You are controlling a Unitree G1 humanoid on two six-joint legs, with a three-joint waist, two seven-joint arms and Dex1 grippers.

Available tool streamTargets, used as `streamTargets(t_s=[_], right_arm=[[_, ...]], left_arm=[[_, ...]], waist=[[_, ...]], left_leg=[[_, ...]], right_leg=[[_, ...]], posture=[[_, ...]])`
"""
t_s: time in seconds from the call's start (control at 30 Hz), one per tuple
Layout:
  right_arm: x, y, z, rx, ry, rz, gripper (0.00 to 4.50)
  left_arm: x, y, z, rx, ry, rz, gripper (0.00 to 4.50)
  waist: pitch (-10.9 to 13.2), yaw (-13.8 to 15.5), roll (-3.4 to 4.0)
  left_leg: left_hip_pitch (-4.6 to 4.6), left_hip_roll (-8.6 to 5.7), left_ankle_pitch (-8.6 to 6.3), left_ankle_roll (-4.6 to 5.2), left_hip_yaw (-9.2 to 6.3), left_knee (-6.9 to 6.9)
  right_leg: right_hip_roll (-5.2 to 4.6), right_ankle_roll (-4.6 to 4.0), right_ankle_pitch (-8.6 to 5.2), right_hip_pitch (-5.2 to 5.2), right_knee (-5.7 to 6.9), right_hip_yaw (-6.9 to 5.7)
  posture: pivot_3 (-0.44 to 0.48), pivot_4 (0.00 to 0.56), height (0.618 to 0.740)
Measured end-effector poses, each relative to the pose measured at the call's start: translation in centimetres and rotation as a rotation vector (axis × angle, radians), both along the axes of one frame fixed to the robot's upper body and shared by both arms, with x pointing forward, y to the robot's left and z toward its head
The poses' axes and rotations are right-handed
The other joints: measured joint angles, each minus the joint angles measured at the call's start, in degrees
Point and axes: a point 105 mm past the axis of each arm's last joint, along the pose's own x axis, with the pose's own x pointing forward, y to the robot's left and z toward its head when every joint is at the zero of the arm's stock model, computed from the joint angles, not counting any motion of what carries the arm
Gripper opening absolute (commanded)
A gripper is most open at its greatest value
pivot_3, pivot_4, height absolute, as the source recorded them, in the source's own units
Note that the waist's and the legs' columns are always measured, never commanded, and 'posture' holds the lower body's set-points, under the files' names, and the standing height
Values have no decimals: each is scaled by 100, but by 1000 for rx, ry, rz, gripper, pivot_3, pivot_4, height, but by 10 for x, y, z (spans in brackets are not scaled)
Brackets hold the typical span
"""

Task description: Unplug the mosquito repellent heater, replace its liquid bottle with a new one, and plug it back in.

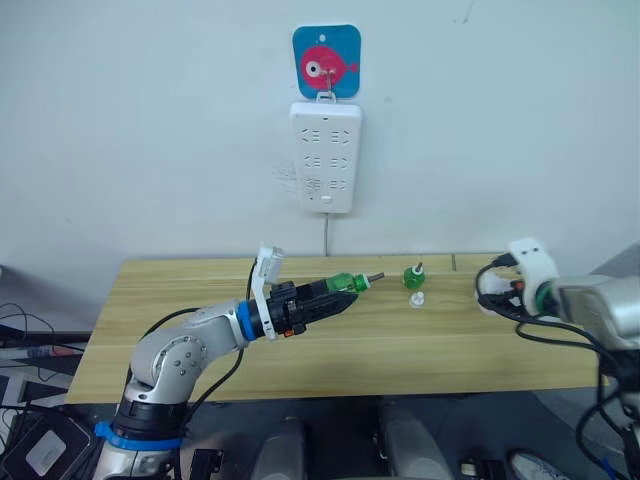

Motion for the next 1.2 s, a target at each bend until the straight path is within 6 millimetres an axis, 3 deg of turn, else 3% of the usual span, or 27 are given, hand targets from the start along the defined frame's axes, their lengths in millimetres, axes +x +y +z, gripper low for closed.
streamTargets(t_s=[0.17, 0.33, 0.57, 1.2], right_arm=[[-45, 56, 53, 293, -197, 338, 2980], [-67, 92, 85, 459, -285, 555, 2980], [-77, 116, 86, 534, -239, 651, 2980], [-79, 125, 91, 593, -210, 686, 2980]], left_arm=[[2, 8, 17, 7, -14, -88, 2439], [-3, 12, 33, 4, -13, -196, 2439], [-7, 8, 45, -8, -23, -263, 2439], [-15, 0, 46, -13, -24, -317, 2439]], waist=[[-2, -53, 1], [-7, -68, -4], [-8, -49, -4], [-9, -40, -4]], left_leg=[[12, 4, 1, -1, 16, 2], [15, 2, 2, -2, 25, 8], [10, 2, 2, -2, 19, 6], [9, 1, 2, -2, 19, 7]], right_leg=[[6, 4, -2, 6, 0, 10], [4, 2, 1, 9, 1, 17], [0, 1, 1, 3, 2, 14], [-1, 1, 2, 3, 4, 14]], posture=[[-180, 152, 733], [-173, 147, 733], [-156, 143, 733], [-154, 141, 733]])
